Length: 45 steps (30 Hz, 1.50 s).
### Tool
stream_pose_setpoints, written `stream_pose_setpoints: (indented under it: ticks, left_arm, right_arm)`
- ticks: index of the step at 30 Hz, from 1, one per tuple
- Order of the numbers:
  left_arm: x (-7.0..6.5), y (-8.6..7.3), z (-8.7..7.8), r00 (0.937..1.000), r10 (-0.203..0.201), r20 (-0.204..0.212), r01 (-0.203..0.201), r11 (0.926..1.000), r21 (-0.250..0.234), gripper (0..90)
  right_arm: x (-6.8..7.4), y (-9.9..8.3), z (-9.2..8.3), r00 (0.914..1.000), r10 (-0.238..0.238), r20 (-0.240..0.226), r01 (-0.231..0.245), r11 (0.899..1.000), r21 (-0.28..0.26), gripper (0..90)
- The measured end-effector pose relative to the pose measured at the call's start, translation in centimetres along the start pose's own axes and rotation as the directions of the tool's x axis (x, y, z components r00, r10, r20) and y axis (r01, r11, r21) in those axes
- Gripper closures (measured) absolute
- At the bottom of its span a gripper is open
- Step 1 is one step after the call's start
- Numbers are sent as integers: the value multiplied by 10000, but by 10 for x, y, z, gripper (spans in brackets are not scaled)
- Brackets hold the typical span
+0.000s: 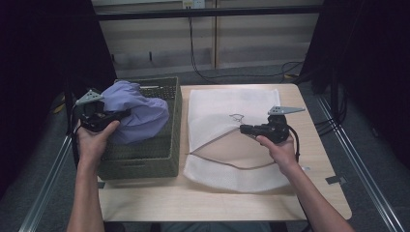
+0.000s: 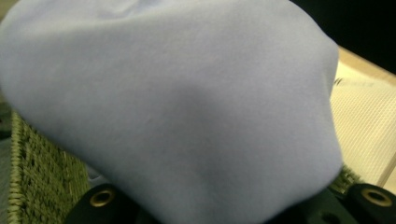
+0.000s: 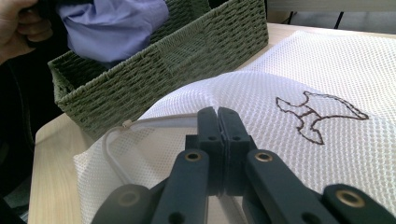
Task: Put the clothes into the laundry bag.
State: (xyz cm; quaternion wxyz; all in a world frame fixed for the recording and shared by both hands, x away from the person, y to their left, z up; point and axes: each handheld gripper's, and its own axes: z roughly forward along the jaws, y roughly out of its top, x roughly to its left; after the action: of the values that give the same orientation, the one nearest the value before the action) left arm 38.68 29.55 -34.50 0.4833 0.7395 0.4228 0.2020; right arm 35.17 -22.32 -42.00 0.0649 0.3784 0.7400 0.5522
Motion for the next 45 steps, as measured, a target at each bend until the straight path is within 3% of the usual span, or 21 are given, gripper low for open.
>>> stream_pose_setpoints:
  ticks: [4,9,15,21,28,30,32,45]
  left_arm:
    - [-4,-2,-6,9999,108,-113,-110,9998,-190,777]
    - [-7,-8,-11,10000,-35,-63,31,9983,-581,777]
    - [-11,-4,-21,9998,126,-146,-138,9963,-847,777]
    - [-16,1,-33,9996,118,-267,-151,9917,-1275,777]
    - [-21,4,-41,9998,95,-165,-122,9844,-1757,776]
    - [-21,5,-43,10000,80,42,-71,9827,-1851,776]
    - [-23,6,-46,9999,134,-89,-148,9813,-1918,776]
    - [-37,16,-67,9984,567,43,-540,9687,-2422,775]
  right_arm:
    - [1,0,1,10000,-25,27,25,10000,43,895]
    - [1,0,2,10000,-56,-42,56,9999,106,896]
    - [2,-1,3,9999,-70,-75,72,9998,164,895]
    - [1,-2,3,9999,-93,-91,94,9997,214,895]
    - [2,-2,3,9999,-84,-74,86,9997,242,896]
    - [2,-3,4,9999,-93,-63,95,9996,249,895]
    - [2,-2,3,9999,-127,-69,129,9996,253,895]
    - [3,-2,3,9998,-175,-37,176,9994,283,896]
